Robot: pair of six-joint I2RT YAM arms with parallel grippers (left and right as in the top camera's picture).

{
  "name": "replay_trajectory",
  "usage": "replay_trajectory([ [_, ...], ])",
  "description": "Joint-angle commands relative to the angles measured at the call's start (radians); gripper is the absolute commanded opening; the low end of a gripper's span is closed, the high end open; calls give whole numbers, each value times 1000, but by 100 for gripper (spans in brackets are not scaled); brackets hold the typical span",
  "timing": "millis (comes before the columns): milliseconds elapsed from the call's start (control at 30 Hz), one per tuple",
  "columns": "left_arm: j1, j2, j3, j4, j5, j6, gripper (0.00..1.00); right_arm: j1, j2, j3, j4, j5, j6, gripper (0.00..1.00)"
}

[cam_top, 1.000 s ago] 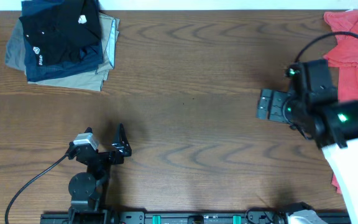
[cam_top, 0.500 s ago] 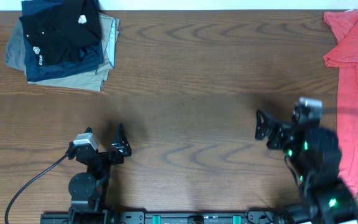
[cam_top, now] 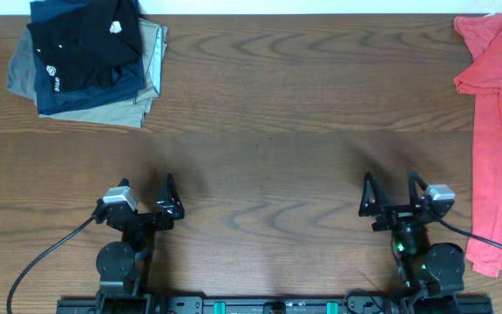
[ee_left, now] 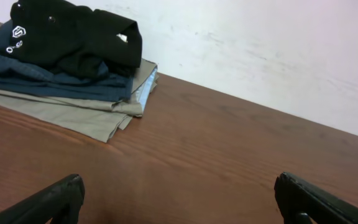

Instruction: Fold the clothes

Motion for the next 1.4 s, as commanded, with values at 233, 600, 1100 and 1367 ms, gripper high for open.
replay_trajectory([
  [233, -1, -6, -27, -18, -16, 17, 98, -91, -29, -18, 5, -24, -72, 99],
  [600, -1, -6, -27, -18, -16, 17, 98, -147, -29, -51, 57, -42, -84, 99],
  [1100, -1, -6, -27, -18, -16, 17, 98, -169, -29, -51, -2, -42, -84, 99],
  [1367, -1, -6, -27, -18, -16, 17, 98, -169, -29, -51, -2, -42, -84, 99],
])
